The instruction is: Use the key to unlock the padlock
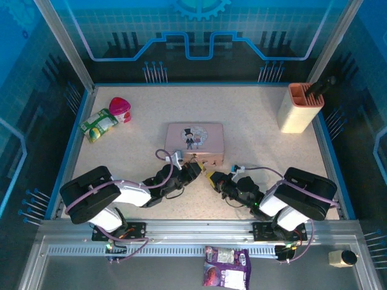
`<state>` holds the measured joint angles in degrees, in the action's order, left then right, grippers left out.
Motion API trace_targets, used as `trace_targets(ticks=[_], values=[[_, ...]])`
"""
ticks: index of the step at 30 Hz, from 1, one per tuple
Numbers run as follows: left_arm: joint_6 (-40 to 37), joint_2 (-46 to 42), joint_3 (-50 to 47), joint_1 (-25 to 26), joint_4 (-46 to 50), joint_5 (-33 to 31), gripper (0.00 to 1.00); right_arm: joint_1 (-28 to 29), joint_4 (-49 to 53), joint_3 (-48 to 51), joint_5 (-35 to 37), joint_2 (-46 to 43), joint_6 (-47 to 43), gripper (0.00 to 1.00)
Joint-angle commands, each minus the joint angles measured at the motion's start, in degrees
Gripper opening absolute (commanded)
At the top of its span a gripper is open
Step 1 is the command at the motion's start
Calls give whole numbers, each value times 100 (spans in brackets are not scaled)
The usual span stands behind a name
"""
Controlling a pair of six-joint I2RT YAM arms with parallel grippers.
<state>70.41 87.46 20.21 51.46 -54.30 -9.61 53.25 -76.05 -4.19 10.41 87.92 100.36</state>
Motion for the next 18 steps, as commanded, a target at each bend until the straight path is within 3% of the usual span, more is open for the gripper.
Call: trace_targets(ticks=[1, 11, 15, 16, 18], values=[[-74, 16, 313, 232, -656, 543, 0, 24, 204, -208, 206, -364, -327, 0], [-45, 88, 491, 507, -590, 624, 0, -180, 2148, -457, 159, -1976, -944, 0], [-68, 96, 588, 580, -513, 647, 0, -404, 2955, -685, -195, -2500, -1356, 0], [-73, 105, 615, 584, -485, 644, 0, -461, 3092, -727, -291, -2601, -1480, 3], [-71, 83, 617, 584, -454, 632, 0, -592, 3433, -793, -483, -2804, -1677, 18]])
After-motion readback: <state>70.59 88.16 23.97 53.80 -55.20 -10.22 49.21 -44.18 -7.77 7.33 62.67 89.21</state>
